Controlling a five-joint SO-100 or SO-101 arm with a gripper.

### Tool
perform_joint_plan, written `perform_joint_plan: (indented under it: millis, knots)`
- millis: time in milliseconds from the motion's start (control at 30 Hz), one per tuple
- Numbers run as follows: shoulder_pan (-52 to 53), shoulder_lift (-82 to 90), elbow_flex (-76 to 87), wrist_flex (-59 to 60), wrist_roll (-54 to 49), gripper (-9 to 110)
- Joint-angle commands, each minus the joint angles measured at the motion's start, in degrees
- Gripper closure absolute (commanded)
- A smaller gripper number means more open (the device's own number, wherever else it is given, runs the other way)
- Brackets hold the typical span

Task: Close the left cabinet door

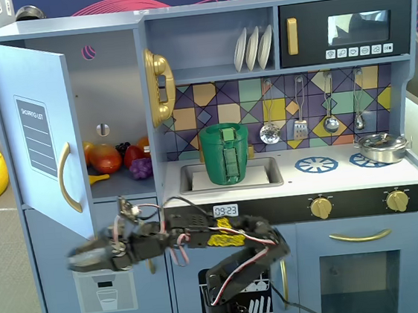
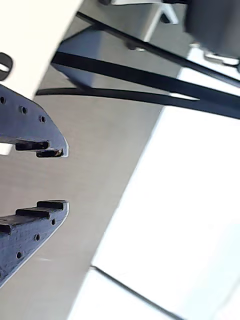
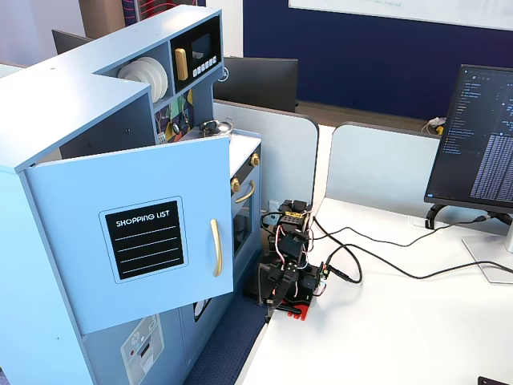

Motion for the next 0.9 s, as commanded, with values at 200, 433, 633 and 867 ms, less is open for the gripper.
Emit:
perform_joint_plan:
  millis: [200,433,633,867]
  knots:
    - [3.9,-24.3,-28.3,-6.9,-5.5,102]
    - [8.5,-28.0,-31.6,-6.9,-8.1,102]
    - [14.2,-21.7,-23.4,-7.2,-7.2,102]
    - [25.8,-12.2,-12.3,-7.2,-6.1,102]
